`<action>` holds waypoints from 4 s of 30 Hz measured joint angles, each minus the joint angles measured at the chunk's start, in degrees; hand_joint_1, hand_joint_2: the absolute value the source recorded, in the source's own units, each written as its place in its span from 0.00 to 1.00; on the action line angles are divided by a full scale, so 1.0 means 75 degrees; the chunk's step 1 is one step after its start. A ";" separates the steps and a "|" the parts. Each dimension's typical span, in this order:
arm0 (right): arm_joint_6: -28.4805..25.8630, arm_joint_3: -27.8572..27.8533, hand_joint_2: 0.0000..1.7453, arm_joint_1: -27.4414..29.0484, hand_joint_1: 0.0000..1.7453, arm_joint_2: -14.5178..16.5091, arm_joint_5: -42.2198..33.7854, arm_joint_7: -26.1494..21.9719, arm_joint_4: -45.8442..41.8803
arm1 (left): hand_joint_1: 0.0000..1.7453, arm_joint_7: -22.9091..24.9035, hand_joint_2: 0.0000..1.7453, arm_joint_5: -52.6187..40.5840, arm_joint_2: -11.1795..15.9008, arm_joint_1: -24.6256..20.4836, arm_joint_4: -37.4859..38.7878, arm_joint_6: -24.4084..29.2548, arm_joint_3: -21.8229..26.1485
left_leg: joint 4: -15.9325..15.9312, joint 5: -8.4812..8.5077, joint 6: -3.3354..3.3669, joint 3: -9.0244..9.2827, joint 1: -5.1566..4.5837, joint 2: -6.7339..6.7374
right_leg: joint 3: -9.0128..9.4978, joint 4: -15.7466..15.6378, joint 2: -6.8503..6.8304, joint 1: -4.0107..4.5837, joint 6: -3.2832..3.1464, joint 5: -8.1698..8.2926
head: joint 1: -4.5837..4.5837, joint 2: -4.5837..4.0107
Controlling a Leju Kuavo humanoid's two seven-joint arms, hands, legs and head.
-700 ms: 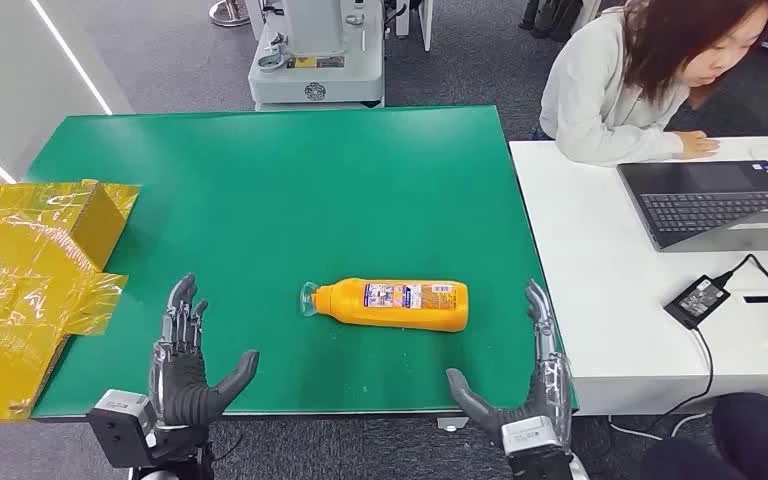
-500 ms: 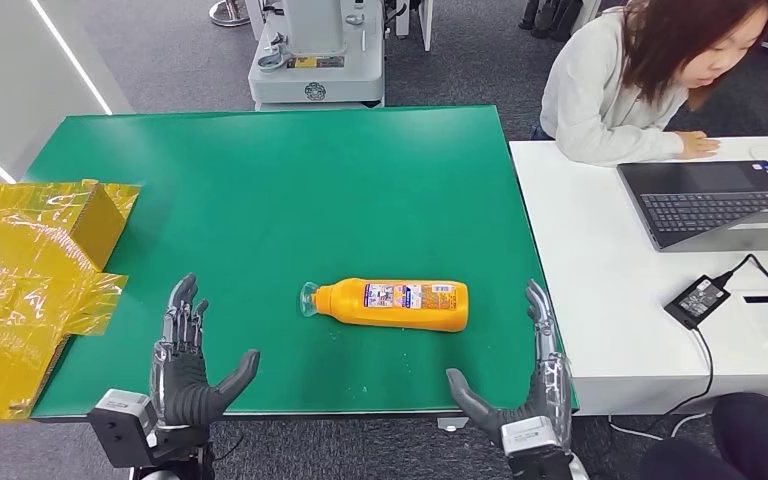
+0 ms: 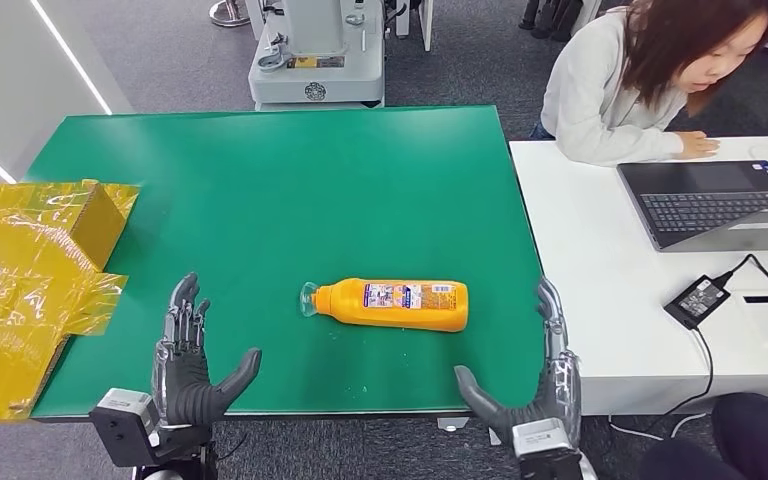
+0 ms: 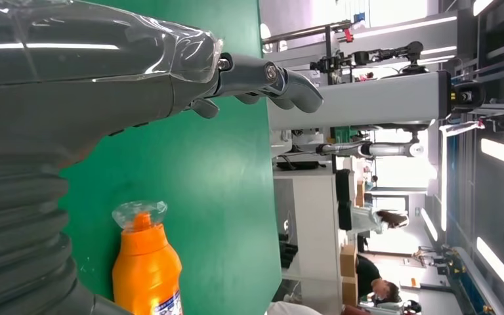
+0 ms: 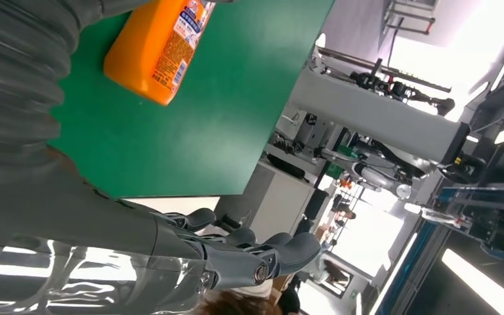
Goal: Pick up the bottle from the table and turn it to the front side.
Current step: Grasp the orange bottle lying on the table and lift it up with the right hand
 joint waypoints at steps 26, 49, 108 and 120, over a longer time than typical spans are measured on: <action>-0.0351 -0.0459 1.00 -0.0036 0.00 -0.0291 -0.0579 -0.0144 0.0485 | 0.00 -0.0205 1.00 0.0261 -0.0073 -0.0702 0.0912 -0.0199 -0.0165 | 0.0000 0.0000 0.0000 0.0000 -0.0001 0.0002 | 0.0002 0.0000 0.0002 -0.0001 0.0000 0.0002 | -0.0001 0.0000; 0.2425 -0.1133 1.00 -0.4611 0.00 -0.0851 0.0305 0.0361 0.5054 | 0.00 -0.0601 1.00 0.0721 -0.0071 -0.2030 0.3076 -0.0592 -0.0774 | 0.0006 0.0028 -0.0002 0.0000 -0.0001 0.0002 | -0.0001 0.0003 0.0009 -0.0001 -0.0003 0.0036 | -0.0001 0.0000; 0.6832 0.3091 1.00 -0.9304 0.00 0.0268 0.0908 0.2987 1.0563 | 0.00 -0.0222 1.00 0.0434 -0.0066 -0.3264 0.4923 -0.0408 -0.1026 | 0.0006 0.0057 -0.0011 -0.0014 0.0000 -0.0001 | -0.0018 0.0011 0.0009 0.0001 -0.0007 0.0053 | -0.0001 0.0000; 0.6942 0.3386 1.00 -0.9121 0.00 0.0287 0.0663 0.2920 1.0562 | 0.00 -0.0149 1.00 0.0544 -0.0003 -0.3146 0.4921 -0.0443 -0.1026 | 0.0006 0.0057 -0.0011 -0.0016 0.0000 -0.0001 | -0.0018 0.0011 0.0008 0.0001 -0.0008 0.0053 | -0.0001 0.0000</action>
